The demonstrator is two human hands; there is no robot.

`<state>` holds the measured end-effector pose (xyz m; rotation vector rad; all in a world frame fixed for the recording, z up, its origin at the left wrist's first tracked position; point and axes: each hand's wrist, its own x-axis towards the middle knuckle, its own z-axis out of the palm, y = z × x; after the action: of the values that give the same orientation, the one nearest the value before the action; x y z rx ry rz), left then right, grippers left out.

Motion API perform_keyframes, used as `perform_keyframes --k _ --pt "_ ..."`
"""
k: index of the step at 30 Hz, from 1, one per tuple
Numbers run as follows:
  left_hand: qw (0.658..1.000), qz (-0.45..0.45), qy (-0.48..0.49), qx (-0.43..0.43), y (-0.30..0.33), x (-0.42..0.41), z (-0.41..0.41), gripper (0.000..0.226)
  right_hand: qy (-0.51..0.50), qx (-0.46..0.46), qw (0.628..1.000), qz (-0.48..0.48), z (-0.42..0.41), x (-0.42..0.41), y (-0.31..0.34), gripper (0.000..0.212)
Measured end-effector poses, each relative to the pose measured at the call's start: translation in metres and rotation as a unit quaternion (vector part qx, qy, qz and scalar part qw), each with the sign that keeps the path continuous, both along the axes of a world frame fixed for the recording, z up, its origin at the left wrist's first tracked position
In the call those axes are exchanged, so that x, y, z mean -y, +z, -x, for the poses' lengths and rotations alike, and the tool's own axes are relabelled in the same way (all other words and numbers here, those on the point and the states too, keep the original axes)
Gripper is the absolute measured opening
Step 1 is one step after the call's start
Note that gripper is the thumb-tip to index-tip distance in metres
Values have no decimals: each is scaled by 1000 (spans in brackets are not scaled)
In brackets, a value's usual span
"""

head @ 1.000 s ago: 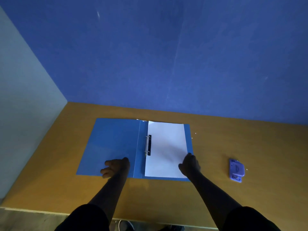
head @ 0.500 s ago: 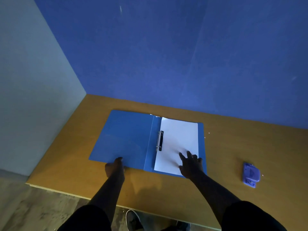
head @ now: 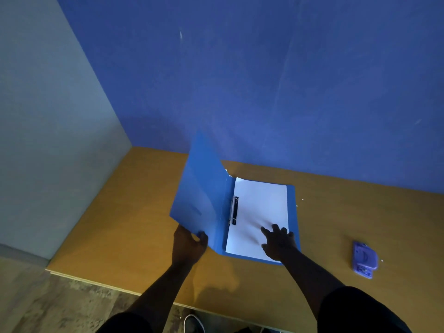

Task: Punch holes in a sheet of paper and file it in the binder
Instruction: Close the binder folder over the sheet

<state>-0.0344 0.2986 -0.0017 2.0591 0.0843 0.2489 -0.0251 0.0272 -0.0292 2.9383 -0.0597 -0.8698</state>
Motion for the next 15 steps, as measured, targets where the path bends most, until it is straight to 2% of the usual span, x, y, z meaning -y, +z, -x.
perform_keyframes --k 3,6,9,11,12,14,15 --pt "984 -116 -127 43 3 6 -2 27 -17 -17 999 -25 -3 6 2 59" --pt "955 -174 -228 76 13 21 -9 24 -49 -16 996 -76 -6 15 9 59" --pt "906 -259 -316 114 11 42 -13 39 -159 41 971 -172 -7 23 21 52" --pt "898 -271 -341 61 4 55 -15 56 -287 107 909 -284 -6 33 32 46" --pt "896 -272 -347 50 0 61 -15 57 -356 133 853 -358 -5 40 39 47" --pt "884 -286 -365 56 -9 73 -14 45 -478 130 701 -513 -1 53 48 54" --pt "877 -295 -374 65 -12 79 -14 37 -511 118 646 -555 2 62 51 58"
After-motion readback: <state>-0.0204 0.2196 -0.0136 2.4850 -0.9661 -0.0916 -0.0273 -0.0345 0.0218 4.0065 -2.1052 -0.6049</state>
